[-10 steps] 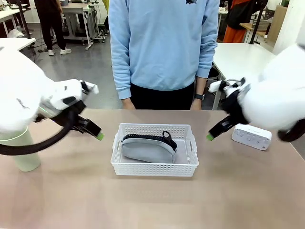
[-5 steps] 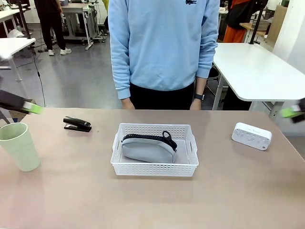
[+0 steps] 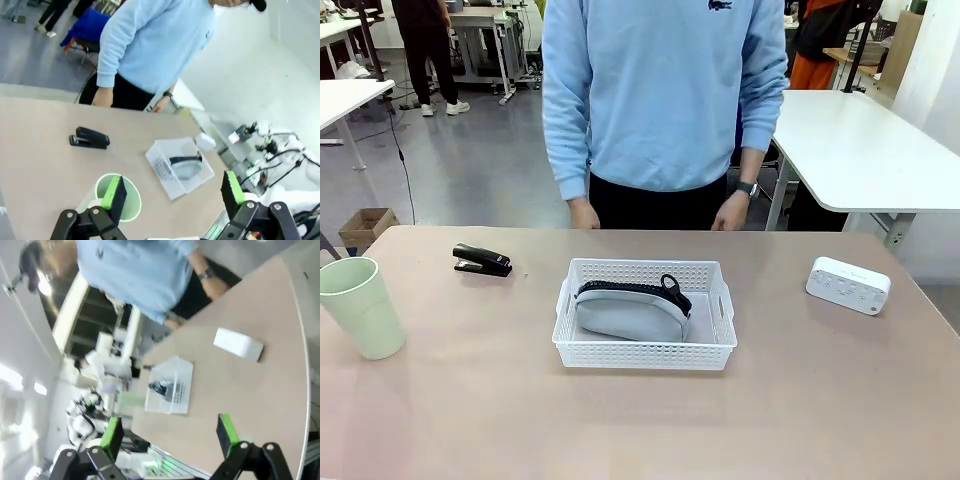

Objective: Efficiently arrange items inside the basket to fit them all.
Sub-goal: Pick up the Digital clock and place it inside the Organizing basket.

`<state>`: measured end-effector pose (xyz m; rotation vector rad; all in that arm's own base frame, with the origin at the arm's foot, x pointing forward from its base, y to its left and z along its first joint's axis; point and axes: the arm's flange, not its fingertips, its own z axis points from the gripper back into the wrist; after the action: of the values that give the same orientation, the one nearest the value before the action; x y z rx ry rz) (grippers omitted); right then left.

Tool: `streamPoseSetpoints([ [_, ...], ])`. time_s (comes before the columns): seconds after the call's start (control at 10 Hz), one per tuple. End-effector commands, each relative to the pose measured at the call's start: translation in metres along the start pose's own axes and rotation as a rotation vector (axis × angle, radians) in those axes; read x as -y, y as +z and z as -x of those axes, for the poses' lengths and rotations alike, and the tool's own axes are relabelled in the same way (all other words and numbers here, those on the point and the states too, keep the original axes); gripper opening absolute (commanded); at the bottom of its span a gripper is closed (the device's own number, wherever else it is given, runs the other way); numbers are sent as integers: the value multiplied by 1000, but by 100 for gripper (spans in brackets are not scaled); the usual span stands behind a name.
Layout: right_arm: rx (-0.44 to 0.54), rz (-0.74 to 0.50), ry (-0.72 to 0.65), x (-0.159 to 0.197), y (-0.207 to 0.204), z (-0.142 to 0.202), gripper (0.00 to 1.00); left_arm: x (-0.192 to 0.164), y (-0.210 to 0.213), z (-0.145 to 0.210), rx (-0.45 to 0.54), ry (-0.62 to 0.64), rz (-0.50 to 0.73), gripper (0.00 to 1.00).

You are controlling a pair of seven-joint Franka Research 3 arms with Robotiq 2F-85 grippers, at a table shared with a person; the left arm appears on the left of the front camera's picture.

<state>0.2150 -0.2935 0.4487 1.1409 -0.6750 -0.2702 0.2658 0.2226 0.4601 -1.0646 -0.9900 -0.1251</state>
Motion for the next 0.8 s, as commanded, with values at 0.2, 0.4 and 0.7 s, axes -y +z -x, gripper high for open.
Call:
streamPoseSetpoints([
  [0.2,41,-17,-42,17,7,3,100,14,-48,18,9,-7,-71,100],
  [0.4,41,-17,-42,17,7,3,100,-9,-16,-1,39,28,14,100],
  [0.7,41,-17,-42,17,7,3,100,-9,-16,-1,39,28,14,100],
])
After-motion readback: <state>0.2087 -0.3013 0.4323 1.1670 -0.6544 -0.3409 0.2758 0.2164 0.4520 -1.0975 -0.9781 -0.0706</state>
